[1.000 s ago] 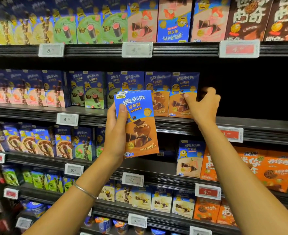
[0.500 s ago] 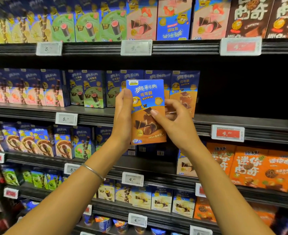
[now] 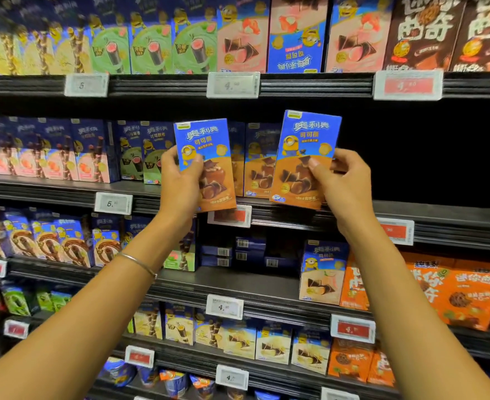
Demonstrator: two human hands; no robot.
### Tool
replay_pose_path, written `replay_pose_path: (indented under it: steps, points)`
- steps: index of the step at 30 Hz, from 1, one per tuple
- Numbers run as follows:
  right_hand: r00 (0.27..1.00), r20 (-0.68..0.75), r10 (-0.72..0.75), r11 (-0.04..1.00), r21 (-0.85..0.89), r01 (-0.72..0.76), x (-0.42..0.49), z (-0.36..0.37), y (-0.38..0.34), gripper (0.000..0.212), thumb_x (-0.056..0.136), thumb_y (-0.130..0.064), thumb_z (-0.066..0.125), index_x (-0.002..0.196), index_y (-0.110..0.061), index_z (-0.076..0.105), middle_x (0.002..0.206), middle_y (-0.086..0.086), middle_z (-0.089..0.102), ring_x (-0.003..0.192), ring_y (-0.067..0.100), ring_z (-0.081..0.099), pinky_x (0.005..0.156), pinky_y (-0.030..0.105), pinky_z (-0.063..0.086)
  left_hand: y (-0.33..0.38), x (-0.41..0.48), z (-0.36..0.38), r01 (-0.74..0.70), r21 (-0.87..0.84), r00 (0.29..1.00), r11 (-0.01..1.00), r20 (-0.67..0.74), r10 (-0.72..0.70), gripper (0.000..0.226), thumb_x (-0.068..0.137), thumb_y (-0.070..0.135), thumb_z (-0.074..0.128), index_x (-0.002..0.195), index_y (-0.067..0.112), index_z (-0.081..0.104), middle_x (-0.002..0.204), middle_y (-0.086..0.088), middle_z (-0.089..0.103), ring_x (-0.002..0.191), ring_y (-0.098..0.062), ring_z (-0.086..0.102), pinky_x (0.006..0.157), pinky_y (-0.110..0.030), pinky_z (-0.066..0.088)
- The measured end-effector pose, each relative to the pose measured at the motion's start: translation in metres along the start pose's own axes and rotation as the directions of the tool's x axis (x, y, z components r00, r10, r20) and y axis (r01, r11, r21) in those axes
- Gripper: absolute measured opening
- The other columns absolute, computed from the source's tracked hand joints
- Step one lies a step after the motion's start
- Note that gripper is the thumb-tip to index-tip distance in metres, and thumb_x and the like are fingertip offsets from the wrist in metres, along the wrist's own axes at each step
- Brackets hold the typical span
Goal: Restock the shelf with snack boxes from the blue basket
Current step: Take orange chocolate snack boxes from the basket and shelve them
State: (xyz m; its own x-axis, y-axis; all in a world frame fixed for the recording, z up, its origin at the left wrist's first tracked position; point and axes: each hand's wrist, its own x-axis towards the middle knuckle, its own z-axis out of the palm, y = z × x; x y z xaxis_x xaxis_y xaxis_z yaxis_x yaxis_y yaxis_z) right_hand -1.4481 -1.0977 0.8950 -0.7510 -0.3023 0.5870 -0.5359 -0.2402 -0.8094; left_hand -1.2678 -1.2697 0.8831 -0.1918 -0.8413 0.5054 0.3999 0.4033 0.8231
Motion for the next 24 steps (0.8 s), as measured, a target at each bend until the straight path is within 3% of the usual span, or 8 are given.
replay_pose_path:
  steps: [3,5,8,10,12,15,18,24]
  points:
    - [0.998,-0.040,-0.054,0.995,-0.086,0.050,0.006,0.006,0.006,0.042,0.087,-0.036,0.076,0.123,-0.024,0.056,0.121,-0.001,0.062,0.102,0.010,0.068,0.081,0.034,0.062,0.004,0.005,0.004,0.000,-0.018,1.000,1.000,0.005,0.000,0.025,0.110,0.018,0.057,0.131,0.016,0.044,0.110,0.009,0.066,0.077,0.008,0.074,0.058,-0.012,0.055]
    - [0.992,-0.051,-0.114,0.982,-0.157,0.105,0.007,0.011,0.010,0.044,0.087,-0.036,0.076,0.124,-0.024,0.056,0.125,0.002,0.060,0.101,0.009,0.065,0.074,0.018,0.055,0.007,0.007,0.009,-0.014,-0.010,0.999,1.000,0.039,0.014,0.026,0.111,0.019,0.056,0.131,0.016,0.041,0.114,0.006,0.067,0.081,0.004,0.076,0.060,-0.015,0.058]
    - [0.985,-0.062,-0.160,0.961,-0.238,0.142,0.006,0.016,0.015,0.045,0.088,-0.036,0.075,0.127,-0.023,0.056,0.124,-0.002,0.057,0.092,0.001,0.060,0.067,0.008,0.042,0.011,0.010,0.020,-0.070,0.019,0.993,0.997,0.098,0.068,0.025,0.112,0.019,0.052,0.132,0.019,0.037,0.126,-0.001,0.064,0.099,-0.004,0.076,0.077,-0.025,0.063]
    - [0.983,-0.070,-0.170,0.954,-0.262,0.146,0.004,0.019,0.018,0.045,0.089,-0.038,0.074,0.127,-0.023,0.056,0.122,-0.005,0.054,0.084,-0.005,0.057,0.064,0.006,0.039,0.010,0.013,0.028,-0.112,0.087,0.984,0.990,0.151,0.098,0.028,0.112,0.022,0.051,0.136,0.021,0.036,0.139,-0.007,0.058,0.125,-0.018,0.067,0.102,-0.043,0.059]
    - [0.982,-0.084,-0.170,0.951,-0.276,0.141,0.002,0.020,0.021,0.045,0.090,-0.040,0.073,0.128,-0.022,0.055,0.122,-0.006,0.054,0.084,-0.006,0.056,0.063,0.006,0.038,0.007,0.016,0.034,-0.135,0.190,0.979,0.972,0.177,0.102,0.031,0.111,0.028,0.051,0.139,0.027,0.036,0.147,-0.008,0.048,0.140,-0.025,0.051,0.115,-0.052,0.047]
    - [0.979,-0.102,-0.175,0.945,-0.296,0.138,-0.001,0.022,0.024,0.046,0.091,-0.043,0.070,0.129,-0.022,0.054,0.126,-0.004,0.054,0.096,0.002,0.059,0.065,0.009,0.039,-0.003,0.017,0.038,-0.149,0.311,0.979,0.939,0.179,0.096,0.031,0.110,0.038,0.050,0.138,0.038,0.036,0.142,-0.004,0.040,0.139,-0.023,0.040,0.117,-0.052,0.043]
    - [0.972,-0.119,-0.202,0.930,-0.335,0.153,-0.004,0.023,0.026,0.047,0.091,-0.047,0.069,0.129,-0.024,0.053,0.128,-0.004,0.053,0.103,0.005,0.059,0.064,0.011,0.039,-0.012,0.015,0.041,-0.156,0.359,0.977,0.920,0.193,0.090,0.041,0.110,0.041,0.047,0.148,0.034,0.035,0.138,-0.002,0.039,0.136,-0.020,0.037,0.117,-0.051,0.042]
    - [0.975,-0.097,-0.202,0.913,-0.379,0.151,-0.005,0.022,0.028,0.052,0.089,-0.044,0.072,0.132,-0.026,0.051,0.129,-0.004,0.051,0.108,0.010,0.059,0.065,0.015,0.042,-0.023,0.016,0.050,-0.128,0.358,0.974,0.925,0.223,0.049,0.042,0.111,0.042,0.045,0.150,0.032,0.034,0.134,-0.002,0.029,0.140,-0.026,0.039,0.114,-0.052,0.048]
